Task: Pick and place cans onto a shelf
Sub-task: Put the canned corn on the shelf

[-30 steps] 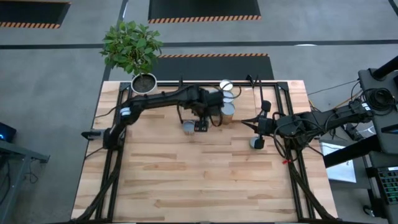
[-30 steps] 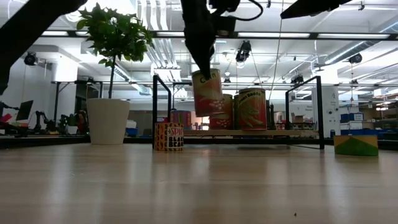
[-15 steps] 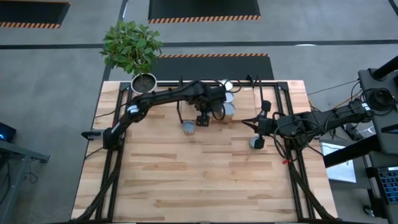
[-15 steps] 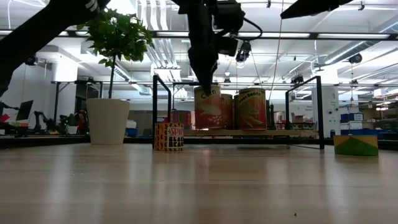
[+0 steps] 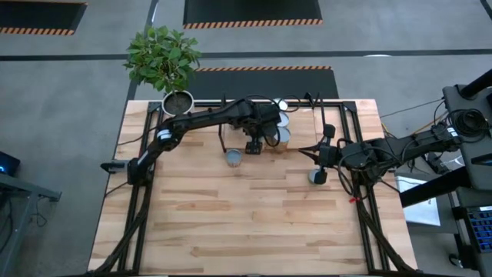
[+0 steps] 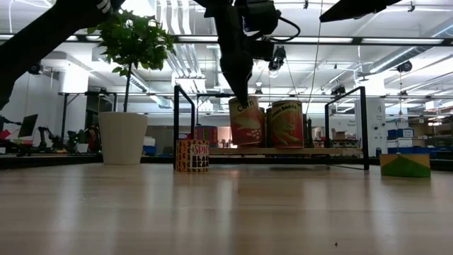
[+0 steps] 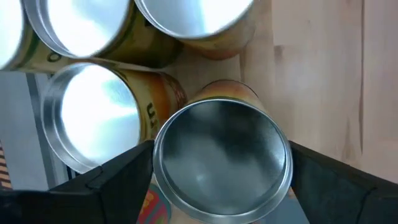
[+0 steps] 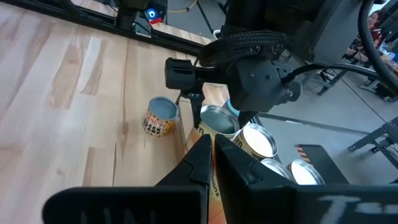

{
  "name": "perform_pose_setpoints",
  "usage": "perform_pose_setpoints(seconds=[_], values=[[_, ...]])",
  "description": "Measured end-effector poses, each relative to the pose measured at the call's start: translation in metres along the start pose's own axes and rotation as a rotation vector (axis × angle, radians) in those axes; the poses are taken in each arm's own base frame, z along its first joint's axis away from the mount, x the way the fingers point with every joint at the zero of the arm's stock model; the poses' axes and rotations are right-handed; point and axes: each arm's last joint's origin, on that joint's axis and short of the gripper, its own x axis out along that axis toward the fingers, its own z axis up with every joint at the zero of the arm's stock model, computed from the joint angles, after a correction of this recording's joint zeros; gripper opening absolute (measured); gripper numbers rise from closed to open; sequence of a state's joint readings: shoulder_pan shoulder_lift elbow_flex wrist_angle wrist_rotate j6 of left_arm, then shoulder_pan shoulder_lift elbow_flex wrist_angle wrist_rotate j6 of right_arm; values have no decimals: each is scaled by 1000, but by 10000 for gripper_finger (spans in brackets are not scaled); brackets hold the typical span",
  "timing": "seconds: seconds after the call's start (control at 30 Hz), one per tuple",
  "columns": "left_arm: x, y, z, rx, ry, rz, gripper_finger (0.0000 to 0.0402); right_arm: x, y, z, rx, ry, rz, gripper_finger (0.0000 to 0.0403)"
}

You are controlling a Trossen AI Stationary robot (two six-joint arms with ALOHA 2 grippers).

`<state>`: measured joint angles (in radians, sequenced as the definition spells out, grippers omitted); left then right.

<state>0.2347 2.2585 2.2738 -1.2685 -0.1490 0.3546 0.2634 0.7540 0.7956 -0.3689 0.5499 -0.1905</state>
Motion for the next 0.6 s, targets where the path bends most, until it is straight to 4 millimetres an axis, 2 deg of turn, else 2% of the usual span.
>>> perform_pose_setpoints(seconds=[0.33,0.6], values=[[2,8,-1,-8,-15,15,343,0,0,0,-1,2,0,9],[-20,-4,4,9,-28,4,343,0,0,-2,4,18,3,9]])
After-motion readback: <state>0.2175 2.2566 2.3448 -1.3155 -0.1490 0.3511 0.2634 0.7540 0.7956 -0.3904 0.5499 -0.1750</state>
